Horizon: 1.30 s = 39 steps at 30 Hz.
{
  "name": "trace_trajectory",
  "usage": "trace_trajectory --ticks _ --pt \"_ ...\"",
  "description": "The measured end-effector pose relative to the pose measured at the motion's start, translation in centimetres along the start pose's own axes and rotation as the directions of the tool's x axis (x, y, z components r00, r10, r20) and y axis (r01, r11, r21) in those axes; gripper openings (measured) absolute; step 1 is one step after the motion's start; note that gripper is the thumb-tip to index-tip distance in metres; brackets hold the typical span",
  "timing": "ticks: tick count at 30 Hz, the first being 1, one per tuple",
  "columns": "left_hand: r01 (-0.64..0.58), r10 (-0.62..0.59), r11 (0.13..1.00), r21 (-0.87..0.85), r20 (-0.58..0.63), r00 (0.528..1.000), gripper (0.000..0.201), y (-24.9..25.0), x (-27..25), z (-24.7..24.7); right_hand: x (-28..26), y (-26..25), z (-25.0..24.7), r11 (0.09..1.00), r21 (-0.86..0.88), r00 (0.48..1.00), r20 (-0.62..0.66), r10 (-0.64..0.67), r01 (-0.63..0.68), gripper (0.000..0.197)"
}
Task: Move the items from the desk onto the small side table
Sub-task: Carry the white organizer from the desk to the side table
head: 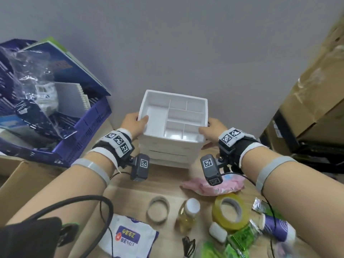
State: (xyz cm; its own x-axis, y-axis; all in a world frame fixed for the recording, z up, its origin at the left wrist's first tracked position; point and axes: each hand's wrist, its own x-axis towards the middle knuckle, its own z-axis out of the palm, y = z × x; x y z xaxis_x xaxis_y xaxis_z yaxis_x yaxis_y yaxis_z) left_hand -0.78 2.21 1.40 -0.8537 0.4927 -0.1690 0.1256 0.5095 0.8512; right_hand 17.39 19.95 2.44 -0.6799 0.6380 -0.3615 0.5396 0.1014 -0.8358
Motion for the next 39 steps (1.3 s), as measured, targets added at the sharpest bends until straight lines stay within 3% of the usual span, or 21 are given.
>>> trace_trajectory --ticks 4,8,11,14,17,22,27,30,32,35,39 --pt "-0.155 0.156 0.987 0.039 -0.024 0.987 0.031 5.4 -4.3 -0.7 -5.6 -1.4 -4.1 0.993 0.061 0.991 -0.087 -0.1 0.105 0.025" --pt "-0.27 0.271 0.962 0.026 0.0 0.963 0.04 10.3 -11.1 0.8 -13.2 -0.2 -9.5 0.985 0.096 0.969 -0.219 -0.119 0.143 0.023" --pt "-0.331 0.329 0.943 0.019 0.074 0.941 0.037 13.1 -16.7 3.3 -19.3 2.5 -13.6 0.985 0.117 0.948 -0.309 -0.084 0.125 0.019" --pt "-0.368 0.356 0.93 0.017 0.22 0.908 0.018 15.3 -22.8 7.3 -26.7 6.8 -17.7 0.988 0.124 0.915 -0.402 -0.031 0.088 0.017" --pt "-0.412 0.376 0.911 0.02 0.371 0.849 0.017 17.3 -29.8 13.1 -35.3 12.3 -22.0 0.995 0.095 0.854 -0.52 0.029 0.024 0.016" --pt "-0.487 0.415 0.873 -0.025 0.562 0.715 0.017 19.5 -41.7 23.5 -49.1 21.8 -27.8 0.961 0.265 0.749 -0.622 0.23 -0.075 0.018" --pt "-0.581 0.446 0.809 -0.084 0.732 0.515 0.016 21.1 -52.9 34.0 -61.4 31.2 -31.6 0.909 0.403 0.573 -0.721 0.389 -0.11 0.019" --pt "-0.683 0.447 0.721 -0.119 0.833 0.326 0.011 22.3 -60.9 40.8 -69.7 36.7 -32.4 0.853 0.514 0.426 -0.755 0.499 -0.089 0.017" --pt "-0.737 0.425 0.654 -0.172 0.889 0.169 0.009 22.6 -67.1 45.8 -75.6 41.1 -32.2 0.801 0.595 0.305 -0.752 0.585 -0.067 0.01" --pt "-0.782 0.359 0.566 -0.26 0.932 -0.05 0.009 21.6 -76.1 52.5 -83.0 46.9 -30.6 0.725 0.688 0.119 -0.717 0.687 -0.043 0.017" --pt "-0.83 0.219 0.452 -0.328 0.942 -0.254 0.005 18.8 -85.7 59.8 -89.8 52.3 -27.4 0.666 0.744 -0.048 -0.669 0.742 -0.058 0.028"
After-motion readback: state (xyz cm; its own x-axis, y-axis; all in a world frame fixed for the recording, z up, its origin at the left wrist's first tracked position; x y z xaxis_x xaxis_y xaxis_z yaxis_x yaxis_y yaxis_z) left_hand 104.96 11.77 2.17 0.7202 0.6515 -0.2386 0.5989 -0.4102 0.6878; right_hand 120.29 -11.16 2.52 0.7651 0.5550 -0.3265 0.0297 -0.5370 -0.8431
